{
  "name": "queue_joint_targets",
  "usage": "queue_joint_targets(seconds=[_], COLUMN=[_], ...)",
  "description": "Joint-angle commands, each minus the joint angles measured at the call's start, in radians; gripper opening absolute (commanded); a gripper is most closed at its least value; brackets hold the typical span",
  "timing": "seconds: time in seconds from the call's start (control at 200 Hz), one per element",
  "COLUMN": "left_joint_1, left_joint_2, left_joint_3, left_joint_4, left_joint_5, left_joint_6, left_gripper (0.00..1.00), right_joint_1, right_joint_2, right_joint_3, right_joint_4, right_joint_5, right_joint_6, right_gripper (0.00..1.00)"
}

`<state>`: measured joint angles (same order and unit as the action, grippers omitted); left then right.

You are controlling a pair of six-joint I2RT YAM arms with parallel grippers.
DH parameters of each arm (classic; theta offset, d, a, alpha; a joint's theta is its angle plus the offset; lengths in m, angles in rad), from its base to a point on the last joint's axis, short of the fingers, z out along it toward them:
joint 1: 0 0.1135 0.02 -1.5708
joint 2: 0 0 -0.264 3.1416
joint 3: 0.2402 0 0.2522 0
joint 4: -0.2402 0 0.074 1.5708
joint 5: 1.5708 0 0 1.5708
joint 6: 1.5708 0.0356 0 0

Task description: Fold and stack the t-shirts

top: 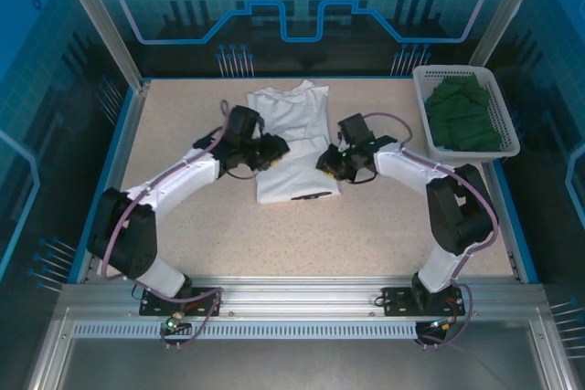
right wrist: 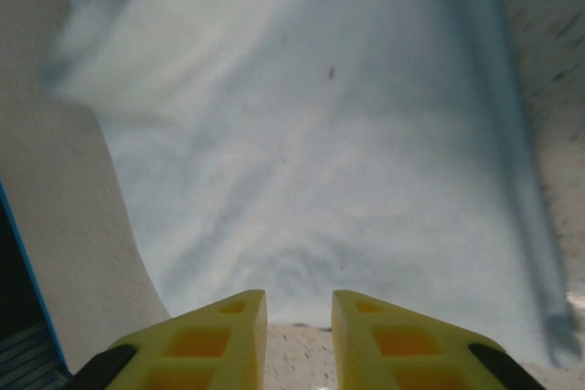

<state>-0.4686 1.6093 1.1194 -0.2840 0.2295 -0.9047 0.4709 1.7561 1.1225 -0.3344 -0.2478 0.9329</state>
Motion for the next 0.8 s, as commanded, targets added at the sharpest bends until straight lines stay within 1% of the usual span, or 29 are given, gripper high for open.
queue_joint_targets(seconds=[0.0,0.075,0.145,0.245,0.355,0.45,0.545,0.62,0.695,0.795], left_joint_1=[-0.004,-0.003,-0.004,-0.014,-0.025,-0.045,-0.069,-0.077,-0.075,-0.071], left_joint_2=[0.072,0.115,0.150,0.138,0.071,-0.033,-0.141,-0.231,-0.308,-0.318], left_joint_3=[-0.033,-0.053,-0.074,-0.161,-0.274,-0.386,-0.450,-0.454,-0.404,-0.274], left_joint_4=[-0.045,-0.046,-0.052,-0.019,-0.006,0.004,-0.027,-0.073,-0.138,-0.189], left_joint_5=[-0.083,-0.093,-0.063,-0.043,-0.029,-0.027,-0.023,-0.019,-0.043,-0.077], left_joint_6=[0.068,0.089,0.096,0.092,0.083,0.053,0.028,0.016,0.028,0.073], left_gripper=[0.32,0.32,0.32,0.32,0.32,0.32,0.32,0.33,0.36,0.39], right_joint_1=[0.006,0.014,0.018,0.040,0.090,0.144,0.195,0.218,0.223,0.209], right_joint_2=[0.055,0.085,0.095,0.072,0.002,-0.079,-0.171,-0.252,-0.339,-0.388], right_joint_3=[-0.014,-0.021,-0.042,-0.122,-0.229,-0.325,-0.389,-0.406,-0.397,-0.324], right_joint_4=[0.057,0.050,0.041,0.075,0.104,0.106,0.091,0.051,0.022,-0.021], right_joint_5=[0.008,0.018,0.022,0.024,0.049,0.084,0.116,0.143,0.169,0.206], right_joint_6=[-0.003,0.004,0.009,0.014,0.025,0.042,0.065,0.081,0.088,0.056], right_gripper=[0.21,0.20,0.20,0.19,0.19,0.20,0.22,0.23,0.26,0.28])
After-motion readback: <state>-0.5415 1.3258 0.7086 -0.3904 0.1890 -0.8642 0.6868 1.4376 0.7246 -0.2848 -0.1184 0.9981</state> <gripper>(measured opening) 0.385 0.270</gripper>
